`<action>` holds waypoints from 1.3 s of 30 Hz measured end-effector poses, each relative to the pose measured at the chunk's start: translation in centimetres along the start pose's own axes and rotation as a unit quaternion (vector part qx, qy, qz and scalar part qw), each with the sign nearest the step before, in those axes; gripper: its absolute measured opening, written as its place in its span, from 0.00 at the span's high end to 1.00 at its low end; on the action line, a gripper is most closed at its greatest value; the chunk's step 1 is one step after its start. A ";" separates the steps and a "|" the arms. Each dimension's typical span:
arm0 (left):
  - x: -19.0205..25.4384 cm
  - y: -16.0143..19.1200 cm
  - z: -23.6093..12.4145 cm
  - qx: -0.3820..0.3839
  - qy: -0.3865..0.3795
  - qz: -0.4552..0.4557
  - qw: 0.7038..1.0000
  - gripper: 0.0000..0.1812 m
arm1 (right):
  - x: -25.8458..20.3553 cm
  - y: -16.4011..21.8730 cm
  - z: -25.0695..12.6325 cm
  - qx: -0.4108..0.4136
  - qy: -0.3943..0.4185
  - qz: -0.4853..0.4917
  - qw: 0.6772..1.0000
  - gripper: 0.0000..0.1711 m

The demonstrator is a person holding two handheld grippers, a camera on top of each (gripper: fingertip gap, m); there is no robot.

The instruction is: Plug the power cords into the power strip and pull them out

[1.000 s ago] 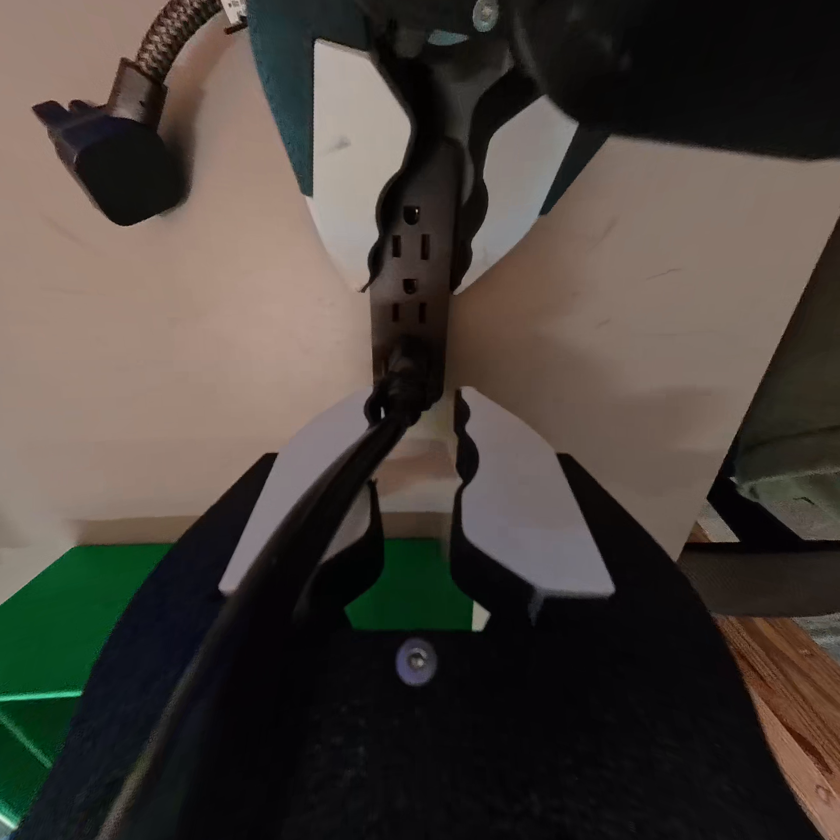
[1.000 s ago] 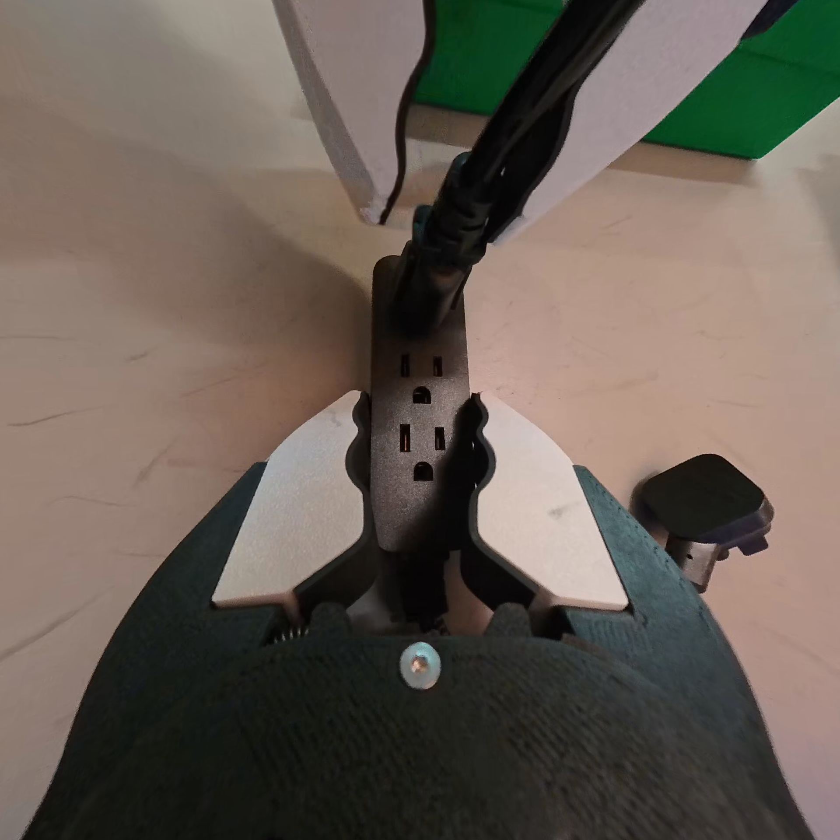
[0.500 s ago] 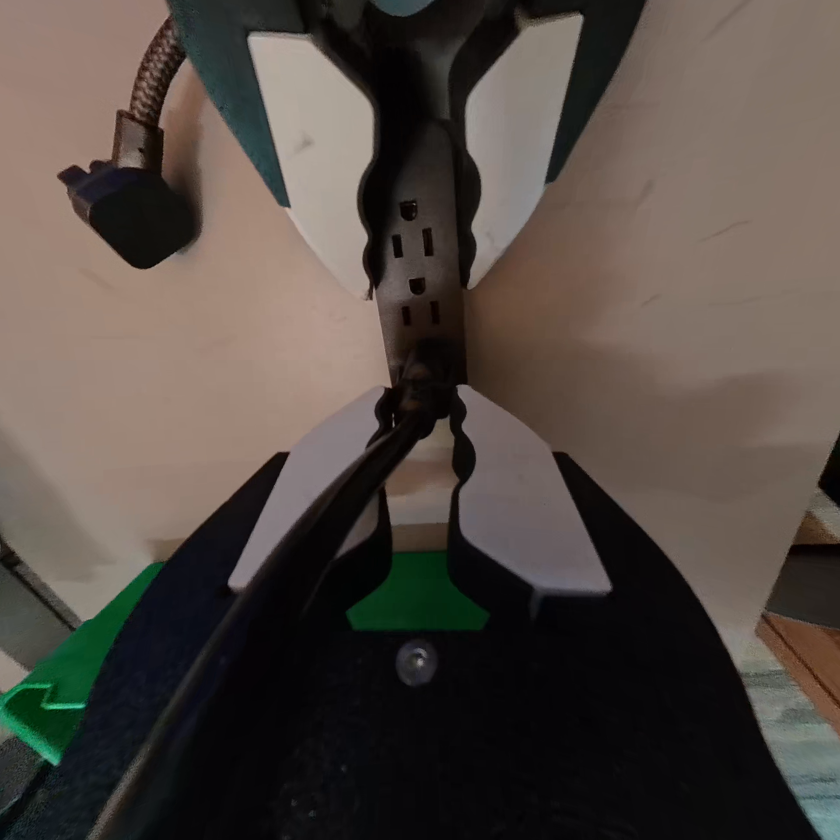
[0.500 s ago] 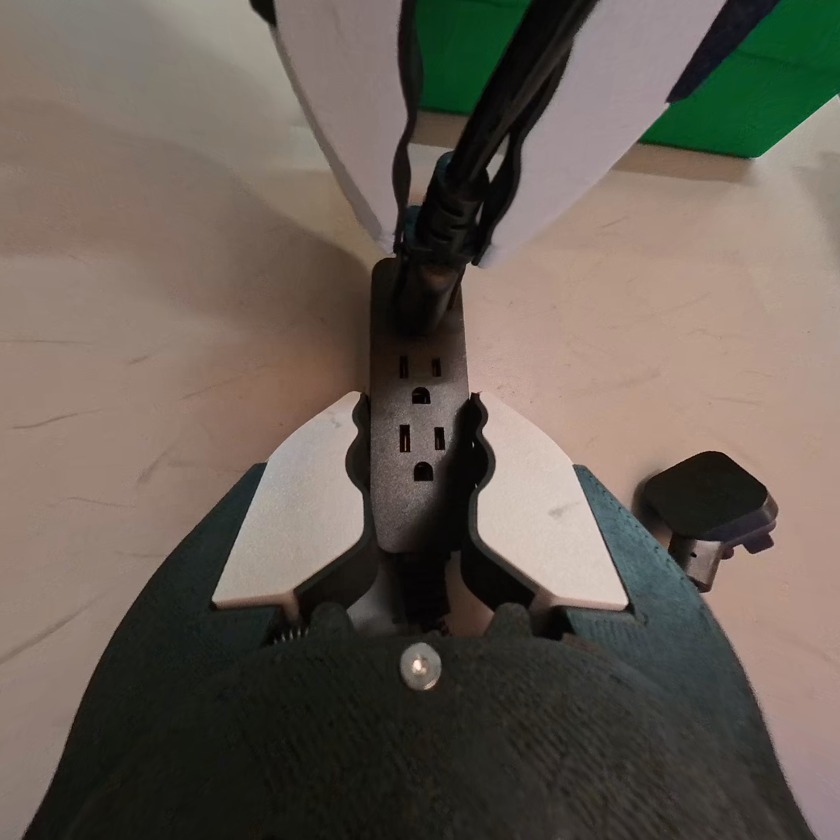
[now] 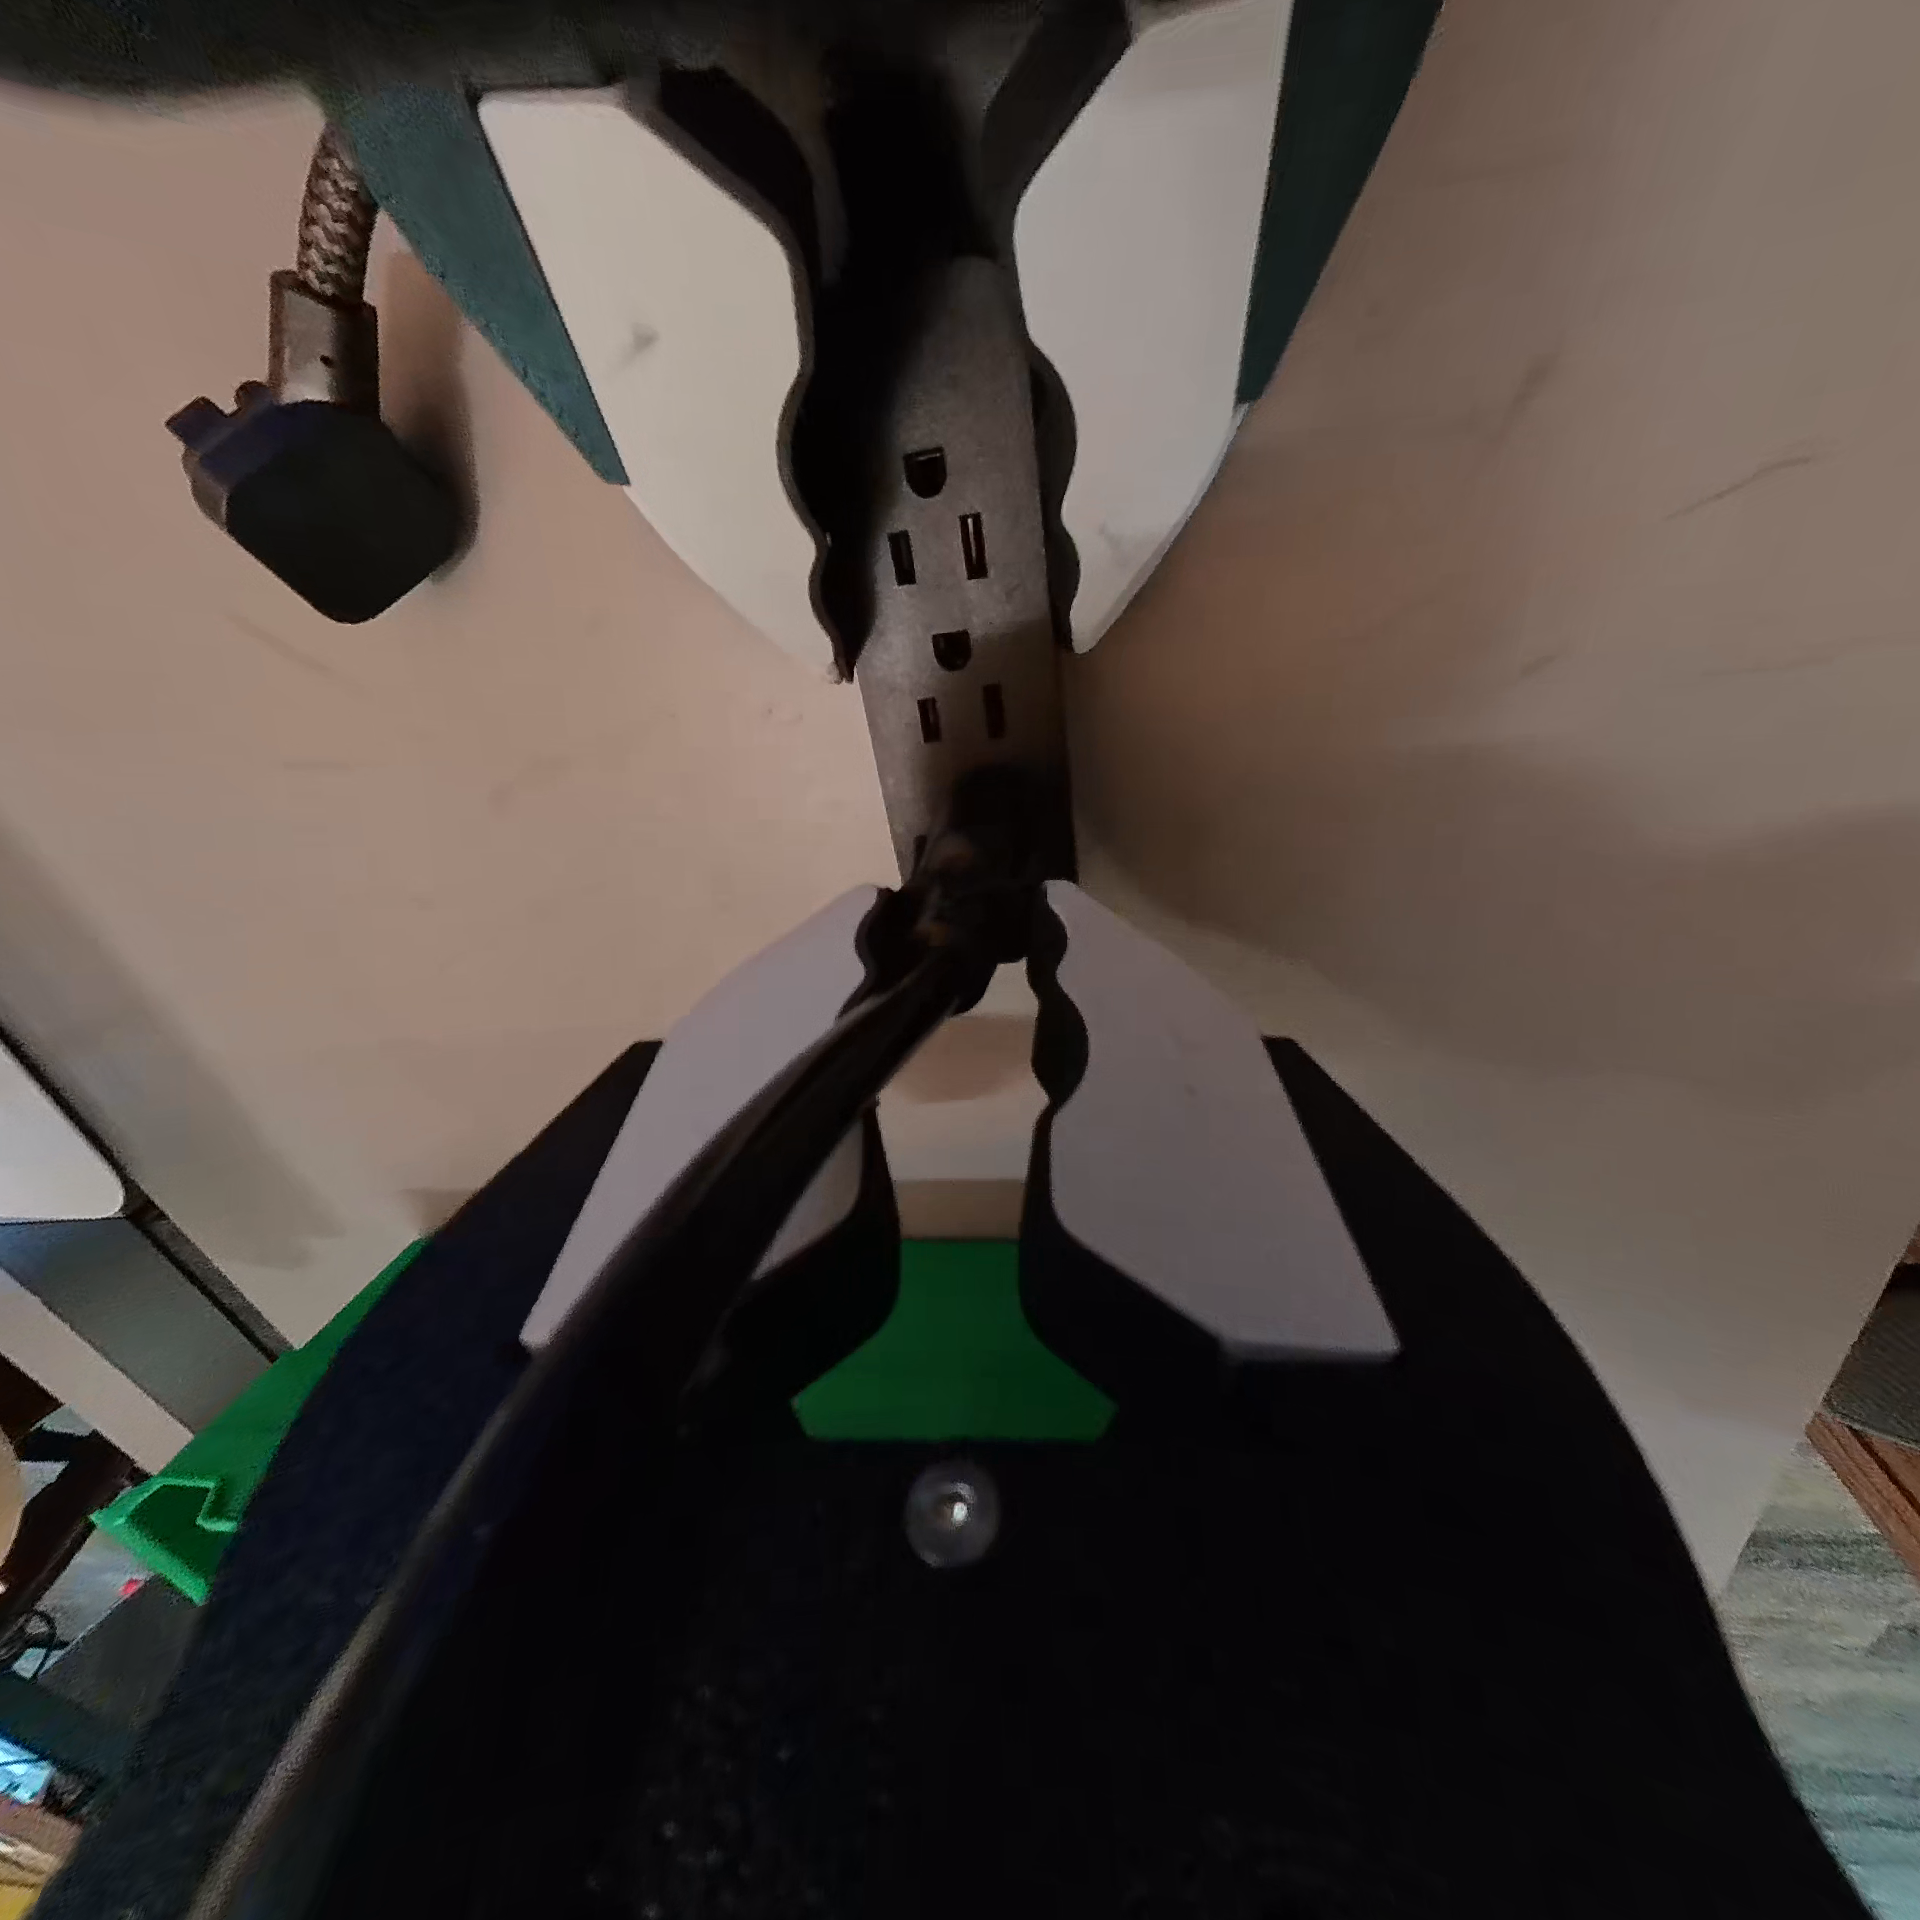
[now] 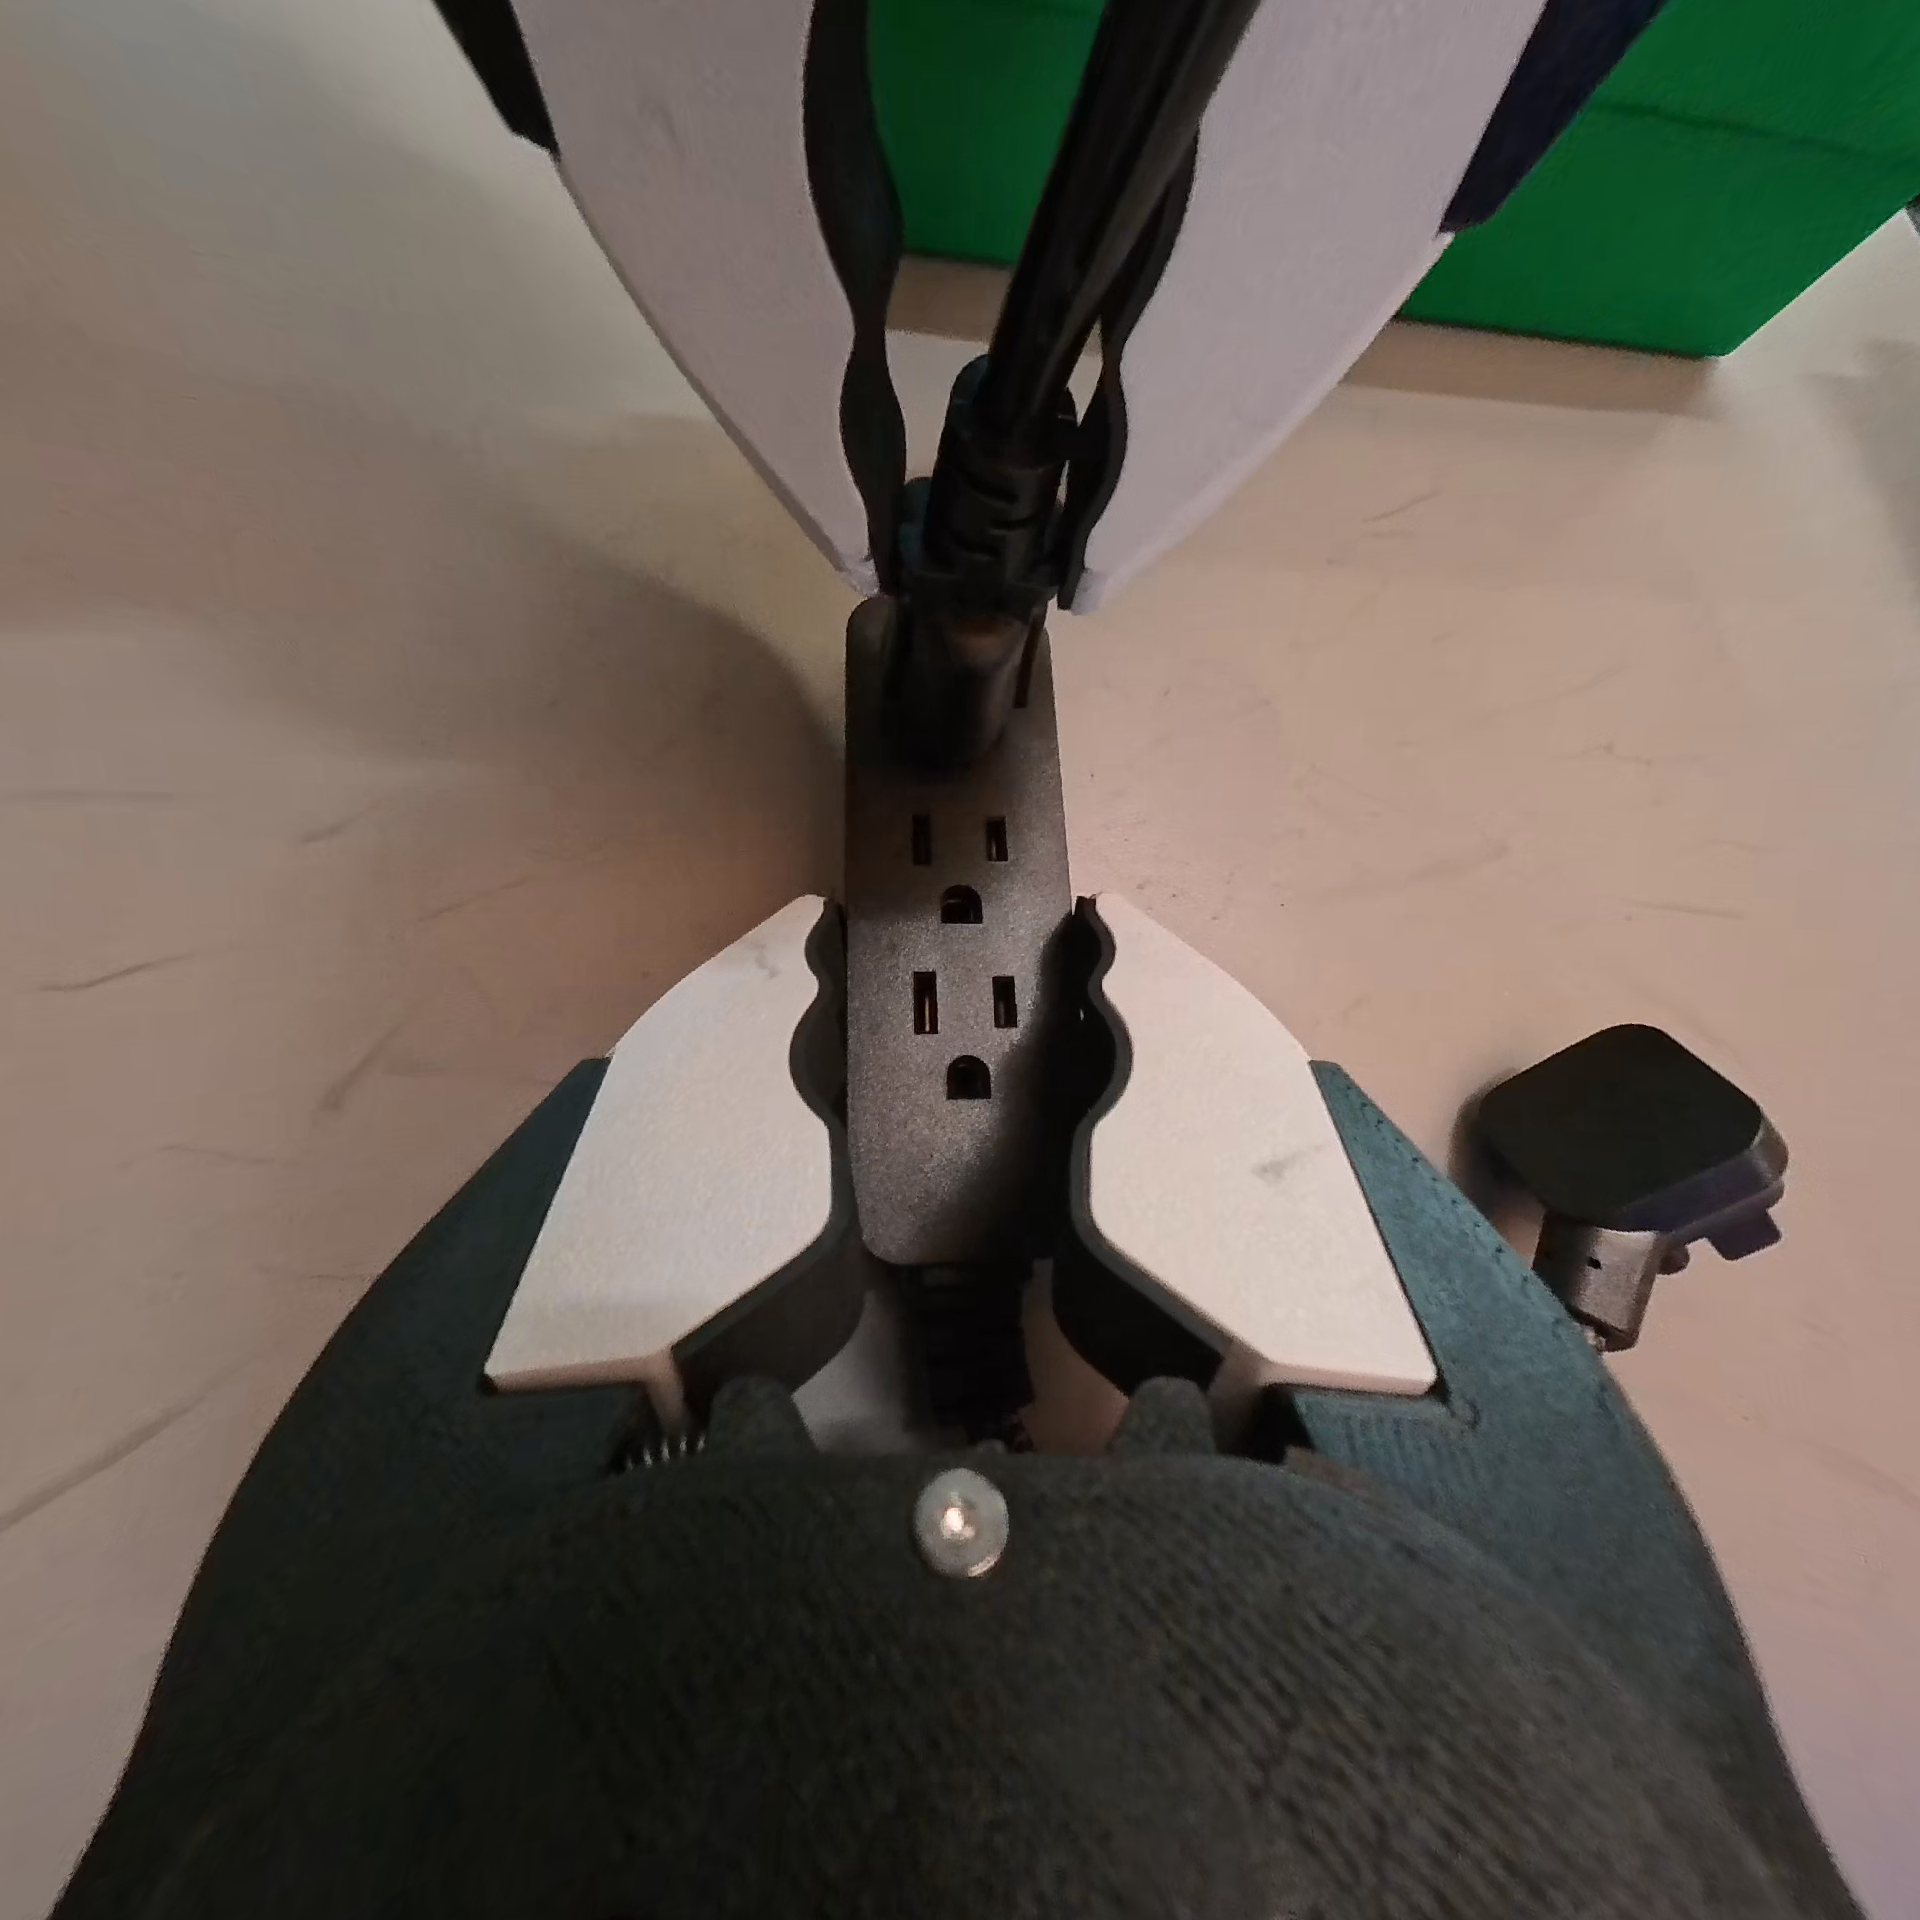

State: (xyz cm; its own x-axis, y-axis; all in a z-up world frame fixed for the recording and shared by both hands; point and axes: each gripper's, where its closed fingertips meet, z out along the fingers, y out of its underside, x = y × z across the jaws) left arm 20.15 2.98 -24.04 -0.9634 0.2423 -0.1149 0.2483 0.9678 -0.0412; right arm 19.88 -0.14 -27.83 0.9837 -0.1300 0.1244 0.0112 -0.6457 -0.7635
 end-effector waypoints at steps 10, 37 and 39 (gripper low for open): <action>-0.1 0.0 0.1 0.030 -0.005 -0.049 0.998 0.87 | 0.0 0.0 0.0 0.001 0.002 -0.001 1.000 0.75; -0.3 -0.3 -1.4 0.020 0.041 -0.056 0.997 0.91 | -0.1 0.0 0.0 0.002 0.001 -0.004 1.000 0.75; -0.2 -0.3 -1.3 0.008 0.041 -0.051 0.998 0.92 | -0.1 0.0 0.0 0.002 0.000 -0.004 1.000 0.75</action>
State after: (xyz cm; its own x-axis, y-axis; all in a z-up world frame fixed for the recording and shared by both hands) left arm 20.13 2.70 -22.67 -0.9886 0.1479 -0.0286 0.1495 0.9867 -0.0638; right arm 19.82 -0.09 -27.82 0.9834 -0.1261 0.1304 0.0188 -0.6443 -0.7645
